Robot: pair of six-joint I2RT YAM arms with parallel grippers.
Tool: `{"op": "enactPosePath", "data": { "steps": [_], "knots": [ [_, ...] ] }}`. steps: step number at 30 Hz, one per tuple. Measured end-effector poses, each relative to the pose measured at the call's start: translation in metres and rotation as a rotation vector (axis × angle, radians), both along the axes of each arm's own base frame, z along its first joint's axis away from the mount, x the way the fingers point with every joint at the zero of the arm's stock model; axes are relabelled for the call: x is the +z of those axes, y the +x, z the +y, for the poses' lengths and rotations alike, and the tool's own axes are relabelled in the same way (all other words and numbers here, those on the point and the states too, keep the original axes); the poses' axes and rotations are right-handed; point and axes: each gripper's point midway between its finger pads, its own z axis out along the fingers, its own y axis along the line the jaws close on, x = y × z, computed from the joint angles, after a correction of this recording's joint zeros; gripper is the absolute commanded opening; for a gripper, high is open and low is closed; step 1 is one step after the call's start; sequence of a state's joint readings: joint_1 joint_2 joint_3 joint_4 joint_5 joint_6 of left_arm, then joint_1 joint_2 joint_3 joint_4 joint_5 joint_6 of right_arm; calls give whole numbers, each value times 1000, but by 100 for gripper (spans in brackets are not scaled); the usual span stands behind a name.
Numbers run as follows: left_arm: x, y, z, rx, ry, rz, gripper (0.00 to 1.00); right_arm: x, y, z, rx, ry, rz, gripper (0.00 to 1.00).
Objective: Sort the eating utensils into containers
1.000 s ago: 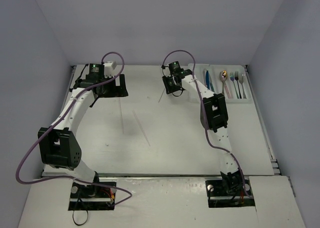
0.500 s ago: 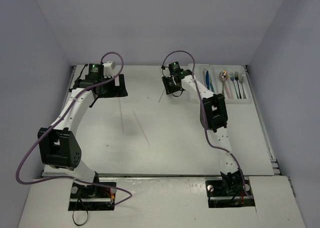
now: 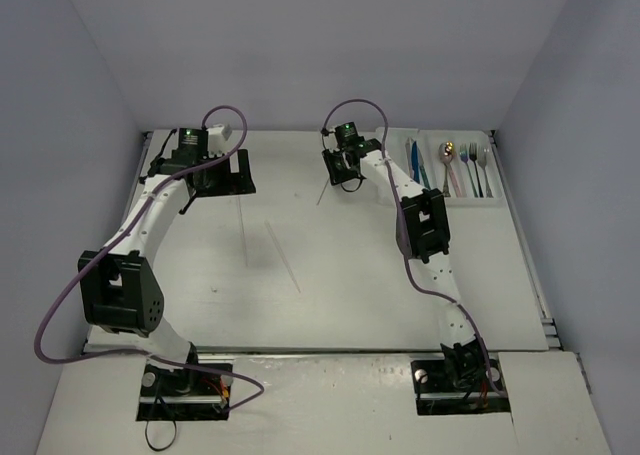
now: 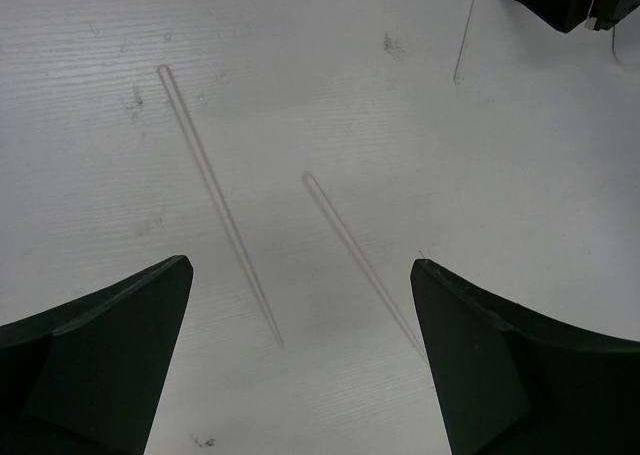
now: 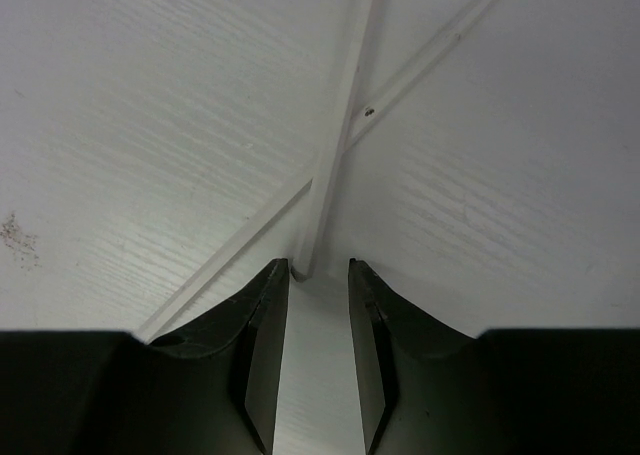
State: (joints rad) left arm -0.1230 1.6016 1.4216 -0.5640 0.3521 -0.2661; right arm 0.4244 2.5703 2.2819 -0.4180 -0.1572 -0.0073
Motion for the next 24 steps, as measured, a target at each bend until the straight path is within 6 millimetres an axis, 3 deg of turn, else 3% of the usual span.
{"op": "enactPosePath", "data": {
  "steps": [10,24],
  "knots": [
    [-3,0,0,-1,-10,10,91,0,9,4,-4,2,-27,24],
    [-8,2,3,10,-16,28,91,-2,15,3,-1,-10,-47,0]
  ]
}}
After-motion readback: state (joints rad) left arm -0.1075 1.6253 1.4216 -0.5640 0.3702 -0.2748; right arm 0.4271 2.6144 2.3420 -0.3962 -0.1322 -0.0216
